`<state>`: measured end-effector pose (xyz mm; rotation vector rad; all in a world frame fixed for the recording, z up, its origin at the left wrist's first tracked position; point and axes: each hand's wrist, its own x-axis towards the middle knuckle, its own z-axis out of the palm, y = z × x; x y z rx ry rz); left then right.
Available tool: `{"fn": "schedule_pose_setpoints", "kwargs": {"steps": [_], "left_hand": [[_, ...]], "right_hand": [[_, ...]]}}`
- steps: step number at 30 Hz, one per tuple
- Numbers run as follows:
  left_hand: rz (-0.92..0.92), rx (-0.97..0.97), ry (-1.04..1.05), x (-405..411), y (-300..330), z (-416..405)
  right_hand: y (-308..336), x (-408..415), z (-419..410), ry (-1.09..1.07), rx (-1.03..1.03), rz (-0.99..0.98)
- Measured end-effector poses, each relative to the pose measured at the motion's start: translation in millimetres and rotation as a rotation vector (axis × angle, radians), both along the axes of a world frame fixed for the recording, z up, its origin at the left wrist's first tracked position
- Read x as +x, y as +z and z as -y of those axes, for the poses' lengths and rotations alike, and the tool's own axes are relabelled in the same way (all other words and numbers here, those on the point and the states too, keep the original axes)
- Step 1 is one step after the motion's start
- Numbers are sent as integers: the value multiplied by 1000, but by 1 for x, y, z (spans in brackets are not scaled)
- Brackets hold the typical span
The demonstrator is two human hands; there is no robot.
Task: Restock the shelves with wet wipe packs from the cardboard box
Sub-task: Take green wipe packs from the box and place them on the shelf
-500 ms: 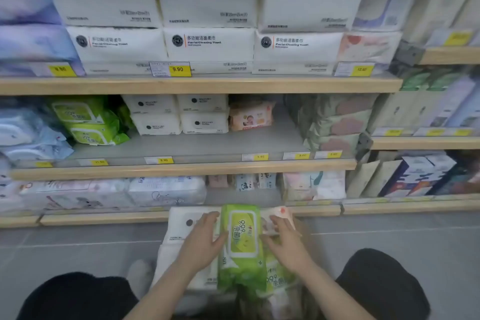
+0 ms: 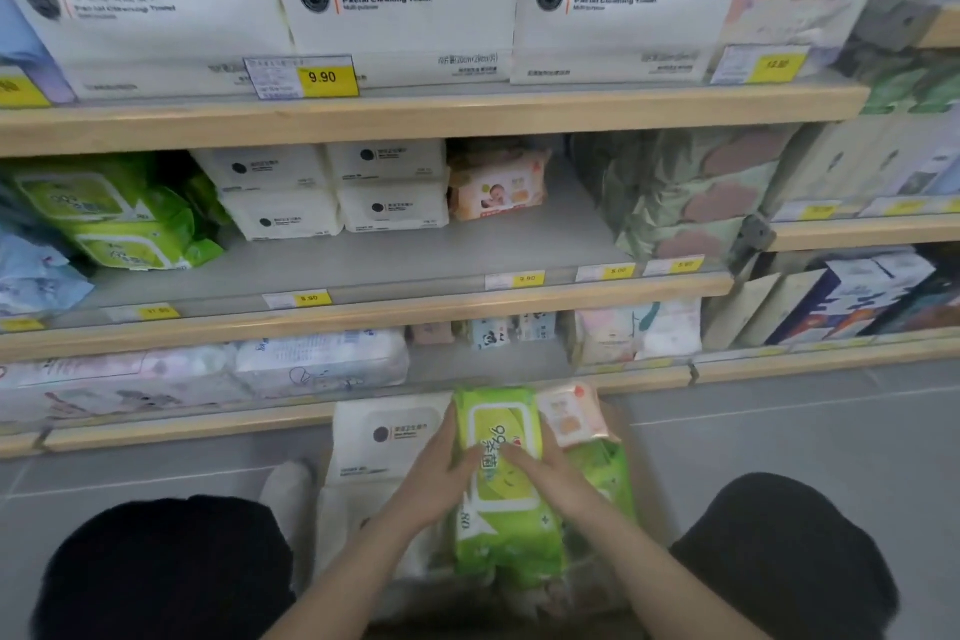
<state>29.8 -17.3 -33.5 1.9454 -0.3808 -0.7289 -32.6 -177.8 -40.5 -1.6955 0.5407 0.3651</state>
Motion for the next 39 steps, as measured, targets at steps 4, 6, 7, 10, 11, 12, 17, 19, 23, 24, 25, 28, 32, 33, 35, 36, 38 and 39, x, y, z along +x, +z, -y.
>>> {"fn": "schedule_pose_setpoints", "kwargs": {"steps": [4,6,7,10,11,12,17,19,23,24,25,28,32,33,35,36,38,39], "left_hand": [[-20,-145,86,-1,13,1],[-9,-222,109,1,25,5],[-8,-258,113,1,31,8],[-6,-326,106,0,43,24],[1,-328,91,-2,43,29],[18,-313,69,-3,39,36],[109,-4,-161,-21,-9,67],[184,137,-276,-29,-36,74],[450,510,-432,-36,-68,82],[484,539,-435,-37,-70,84],[497,558,-447,-38,-71,86],[461,610,-508,-37,-70,90],[500,650,-602,-29,-64,89],[496,645,-628,-29,-61,88],[456,609,-642,-32,-58,87],[439,581,-624,-33,-58,87],[426,534,-576,-35,-54,86],[428,519,-562,-36,-49,85]], "right_hand": [[23,-4,2,-65,116,117],[36,-2,9,-99,175,164],[41,-2,14,-111,171,183],[63,-6,35,-117,107,256],[69,-9,45,-136,86,265],[77,-14,54,-159,71,278],[73,-39,117,-336,-19,285],[63,-50,137,-387,-34,265],[43,-72,157,-442,-12,219],[37,-76,159,-453,-16,203],[30,-80,161,-469,-13,183],[16,-87,162,-472,-13,137],[11,-88,160,-455,-7,124],[12,-88,160,-449,3,125],[13,-88,161,-438,-14,123],[15,-87,161,-439,-29,126],[20,-85,163,-408,-44,155],[25,-83,163,-390,-49,172]]}}
